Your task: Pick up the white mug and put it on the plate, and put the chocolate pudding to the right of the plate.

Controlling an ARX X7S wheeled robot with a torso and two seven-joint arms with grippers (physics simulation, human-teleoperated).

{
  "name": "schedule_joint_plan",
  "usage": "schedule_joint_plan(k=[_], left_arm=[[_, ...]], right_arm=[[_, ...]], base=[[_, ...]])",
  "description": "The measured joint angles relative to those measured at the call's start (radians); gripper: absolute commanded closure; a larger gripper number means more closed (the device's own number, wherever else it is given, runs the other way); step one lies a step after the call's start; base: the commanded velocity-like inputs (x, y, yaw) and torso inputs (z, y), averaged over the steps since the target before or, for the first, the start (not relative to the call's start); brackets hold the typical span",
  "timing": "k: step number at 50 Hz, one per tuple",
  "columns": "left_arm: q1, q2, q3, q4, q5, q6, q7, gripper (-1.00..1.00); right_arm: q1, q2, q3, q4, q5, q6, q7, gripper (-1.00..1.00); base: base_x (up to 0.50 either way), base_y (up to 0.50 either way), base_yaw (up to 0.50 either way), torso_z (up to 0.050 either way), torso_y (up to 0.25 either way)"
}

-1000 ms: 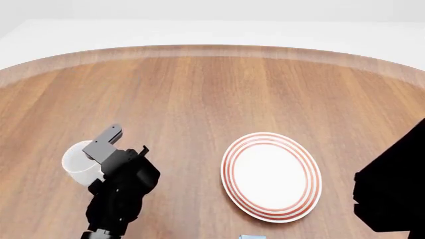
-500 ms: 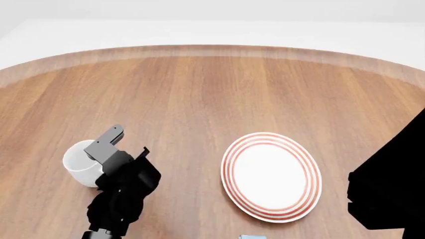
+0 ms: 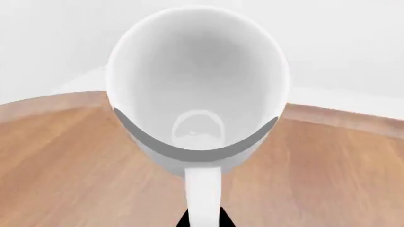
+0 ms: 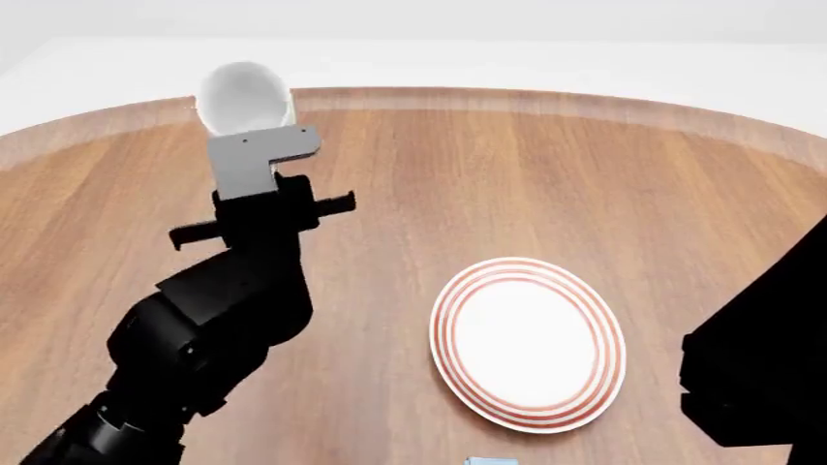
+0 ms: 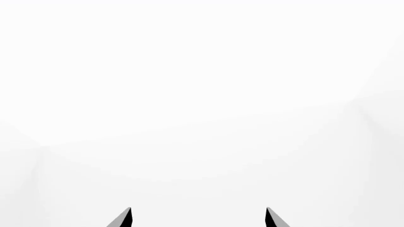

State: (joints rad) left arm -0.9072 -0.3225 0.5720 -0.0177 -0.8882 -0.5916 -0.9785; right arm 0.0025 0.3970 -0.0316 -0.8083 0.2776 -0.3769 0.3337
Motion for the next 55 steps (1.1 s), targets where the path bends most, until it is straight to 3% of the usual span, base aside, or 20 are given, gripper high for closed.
schedule_joint_plan(k=[10, 20, 34, 55], left_arm=[[-0.152, -0.091, 0.101, 0.195, -0.087, -0.159, 0.195, 1.00], [-0.294, -0.107, 0.153, 0.202, -0.168, -0.252, 0.392, 1.00], [-0.428, -0.009, 0.191, -0.015, -0.272, -0.338, 0.618, 1.00], [-0.463, 0.122, 0.320, -0.268, -0.223, -0.302, 0.873, 1.00]], right_arm=[[0.002, 0.004, 0.003, -0.001, 0.002, 0.000, 0.005, -1.00], [0.006, 0.009, 0.006, 0.000, 0.005, 0.000, 0.008, -1.00], [0.008, 0.013, 0.007, 0.003, 0.005, -0.003, 0.013, -1.00], [0.002, 0.016, 0.004, 0.010, 0.007, -0.013, 0.016, -1.00]], base=[[0.00, 0.00, 0.00, 0.000, 0.000], [0.00, 0.00, 0.00, 0.000, 0.000], [0.00, 0.00, 0.00, 0.000, 0.000], [0.00, 0.00, 0.00, 0.000, 0.000]])
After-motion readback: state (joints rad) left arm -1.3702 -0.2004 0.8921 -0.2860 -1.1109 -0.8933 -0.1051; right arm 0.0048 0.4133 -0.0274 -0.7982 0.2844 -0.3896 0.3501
